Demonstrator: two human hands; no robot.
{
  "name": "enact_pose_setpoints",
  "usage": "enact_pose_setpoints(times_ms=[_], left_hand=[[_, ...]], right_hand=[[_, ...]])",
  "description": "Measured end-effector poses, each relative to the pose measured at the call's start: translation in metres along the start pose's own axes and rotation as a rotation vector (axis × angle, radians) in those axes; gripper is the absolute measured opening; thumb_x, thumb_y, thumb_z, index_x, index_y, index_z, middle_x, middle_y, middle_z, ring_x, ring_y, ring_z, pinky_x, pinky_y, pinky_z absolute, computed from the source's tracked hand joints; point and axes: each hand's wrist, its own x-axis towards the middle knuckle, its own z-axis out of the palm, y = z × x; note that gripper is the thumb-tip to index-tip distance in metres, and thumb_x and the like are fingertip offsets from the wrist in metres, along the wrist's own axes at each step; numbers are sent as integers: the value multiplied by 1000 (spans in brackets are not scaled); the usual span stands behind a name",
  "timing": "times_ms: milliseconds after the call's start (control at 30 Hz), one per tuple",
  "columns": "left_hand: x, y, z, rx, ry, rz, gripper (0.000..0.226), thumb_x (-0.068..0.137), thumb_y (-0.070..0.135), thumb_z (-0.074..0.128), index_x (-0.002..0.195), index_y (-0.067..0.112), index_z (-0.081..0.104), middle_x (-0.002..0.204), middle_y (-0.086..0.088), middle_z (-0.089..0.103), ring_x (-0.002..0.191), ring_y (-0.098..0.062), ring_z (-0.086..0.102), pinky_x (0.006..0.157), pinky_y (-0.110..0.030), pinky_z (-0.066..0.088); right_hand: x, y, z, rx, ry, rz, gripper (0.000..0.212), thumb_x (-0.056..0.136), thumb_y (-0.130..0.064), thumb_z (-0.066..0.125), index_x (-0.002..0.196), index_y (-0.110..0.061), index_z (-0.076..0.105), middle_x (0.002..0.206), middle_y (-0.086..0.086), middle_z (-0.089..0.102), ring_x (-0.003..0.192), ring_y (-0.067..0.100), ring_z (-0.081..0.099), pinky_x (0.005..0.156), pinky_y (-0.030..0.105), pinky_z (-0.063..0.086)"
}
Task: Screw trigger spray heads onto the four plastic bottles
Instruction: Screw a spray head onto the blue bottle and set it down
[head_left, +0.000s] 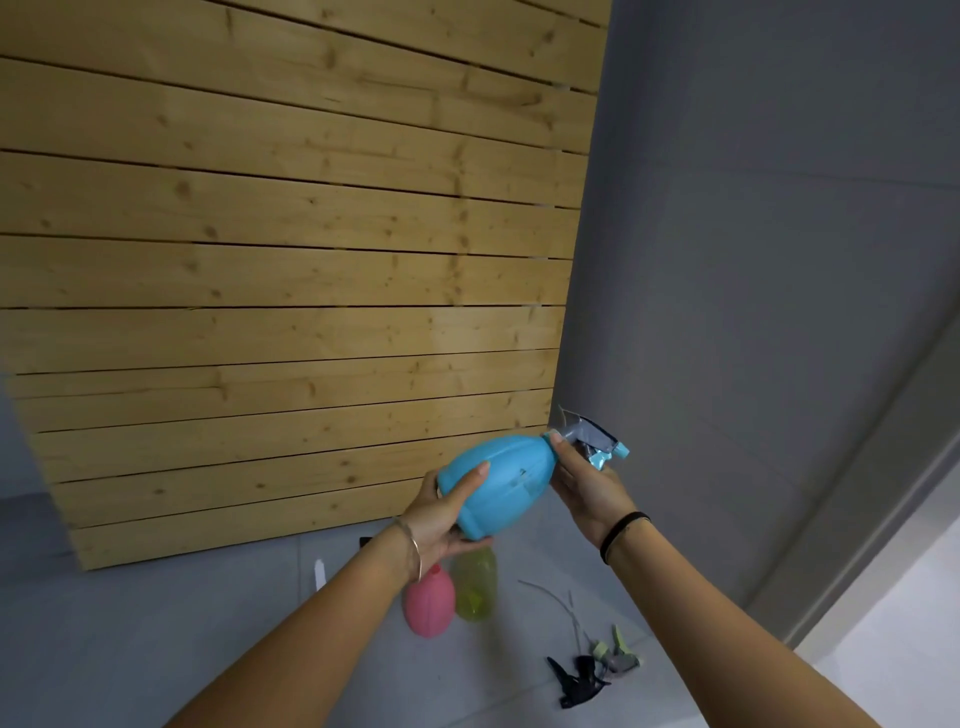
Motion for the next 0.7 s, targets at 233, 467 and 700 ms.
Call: enact_pose_setpoints(times_ms=[233, 467, 700], left_hand=[[-3, 14, -11, 111, -73, 49, 81, 59, 37, 85, 127, 22, 45, 120, -9, 63, 95, -25, 67, 84, -46, 56], [-10, 12, -36, 151, -509, -203, 85, 49, 50, 86, 121, 15, 58, 115, -11, 70, 104, -26, 68, 86, -46, 56], [-10, 19, -44, 249, -484, -72, 78, 51, 54, 84, 118, 21, 60, 110, -7, 71, 100, -21, 68, 82, -39, 58]], right_hand=[[2, -4, 4, 39, -57, 10, 41, 87, -23, 63, 121, -1, 59, 125, 13, 63, 114, 22, 61, 97, 28, 49], [-1, -15, 13, -141, -331, 54, 35, 78, -27, 64, 109, -11, 64, 102, 1, 73, 96, 14, 69, 87, 27, 56], [7, -18, 27, -194, -399, -27, 34, 77, -26, 63, 107, -10, 63, 100, 1, 71, 95, 15, 67, 90, 29, 55]])
